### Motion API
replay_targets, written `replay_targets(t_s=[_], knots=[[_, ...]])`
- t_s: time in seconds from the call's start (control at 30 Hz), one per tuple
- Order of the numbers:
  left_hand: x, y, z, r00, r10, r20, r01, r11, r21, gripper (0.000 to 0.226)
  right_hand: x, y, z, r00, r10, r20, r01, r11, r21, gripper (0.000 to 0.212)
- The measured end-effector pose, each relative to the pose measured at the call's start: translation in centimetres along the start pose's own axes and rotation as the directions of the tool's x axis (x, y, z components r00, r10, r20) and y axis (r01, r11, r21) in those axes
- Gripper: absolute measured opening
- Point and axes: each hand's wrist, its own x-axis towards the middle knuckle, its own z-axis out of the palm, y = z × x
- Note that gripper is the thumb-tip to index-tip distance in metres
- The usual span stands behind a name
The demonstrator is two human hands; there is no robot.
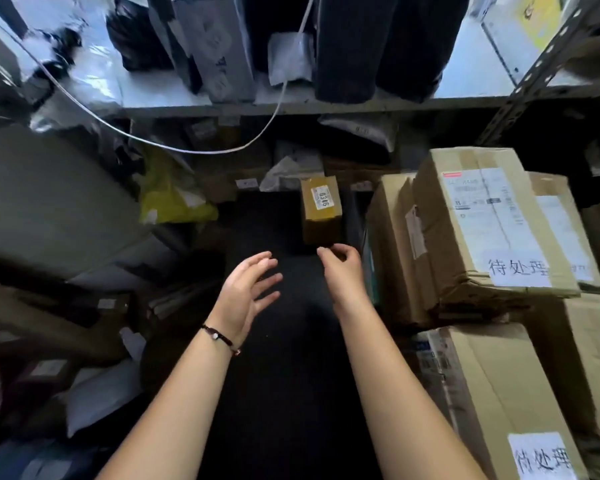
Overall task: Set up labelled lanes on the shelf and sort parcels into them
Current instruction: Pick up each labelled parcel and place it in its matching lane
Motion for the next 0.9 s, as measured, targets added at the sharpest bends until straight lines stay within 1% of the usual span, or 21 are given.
replay_targets(t_s=[0.07, 0.17, 0.2, 0.3, 0.43, 0.5, 0.57, 0.67, 0.7, 0.77, 0.83, 0.87, 0.9], knots=[[0.4, -0.4, -1.3, 0.999, -0.044, -0.022, 0.044, 0.999, -0.009, 0.027, 1.5, 0.1, 1.5, 1.0, 0.019, -0.025, -0.02, 0.999, -0.031, 0.055], [1.0, -1.1, -2.9, 0.992, -0.094, -0.08, 0.087, 0.992, -0.087, 0.03, 3.7, -0.5, 4.2, 0.998, 0.0, -0.069, -0.001, 1.0, -0.007, 0.069], [1.1, -1.3, -3.4, 0.991, -0.104, -0.086, 0.096, 0.991, -0.098, 0.03, 4.4, -0.6, 5.3, 0.997, -0.016, -0.08, 0.014, 1.0, -0.024, 0.073], [1.5, -1.4, -4.6, 0.986, -0.153, -0.069, 0.149, 0.987, -0.052, 0.029, 6.5, -1.1, 7.4, 0.991, -0.049, -0.128, 0.033, 0.992, -0.124, 0.092], [3.6, -0.3, -6.1, 0.98, -0.167, -0.109, 0.164, 0.986, -0.035, 0.029, 10.5, -2.0, 8.0, 0.98, -0.078, -0.183, 0.019, 0.952, -0.306, 0.113], [5.0, 0.3, -6.3, 0.98, -0.157, -0.119, 0.155, 0.988, -0.026, 0.029, 12.9, -2.7, 7.9, 0.973, -0.1, -0.21, 0.021, 0.937, -0.348, 0.116], [6.0, 0.6, -6.2, 0.98, -0.159, -0.118, 0.157, 0.987, -0.019, 0.03, 14.6, -3.3, 7.5, 0.968, -0.13, -0.214, 0.041, 0.925, -0.379, 0.109], [7.0, 0.9, -5.8, 0.981, -0.161, -0.105, 0.165, 0.986, 0.024, 0.029, 14.9, -3.4, 7.1, 0.964, -0.202, -0.171, 0.104, 0.883, -0.457, 0.096], [7.4, 0.9, -5.5, 0.979, -0.169, -0.111, 0.173, 0.984, 0.031, 0.028, 14.3, -3.2, 6.9, 0.963, -0.232, -0.137, 0.143, 0.872, -0.468, 0.095], [7.9, 1.1, -5.2, 0.977, -0.179, -0.114, 0.184, 0.983, 0.03, 0.028, 12.4, -2.5, 6.8, 0.948, -0.317, -0.023, 0.27, 0.842, -0.467, 0.093], [8.5, 1.6, -4.4, 0.978, -0.179, -0.103, 0.184, 0.982, 0.034, 0.03, 10.2, -1.9, 6.3, 0.908, -0.41, 0.09, 0.404, 0.793, -0.457, 0.093], [8.6, 2.0, -4.0, 0.979, -0.181, -0.099, 0.184, 0.982, 0.032, 0.035, 9.2, -1.6, 6.0, 0.877, -0.46, 0.143, 0.469, 0.748, -0.47, 0.092], [8.7, 2.5, -3.5, 0.978, -0.18, -0.103, 0.183, 0.983, 0.024, 0.044, 8.2, -1.2, 5.7, 0.841, -0.504, 0.198, 0.529, 0.687, -0.499, 0.092]])
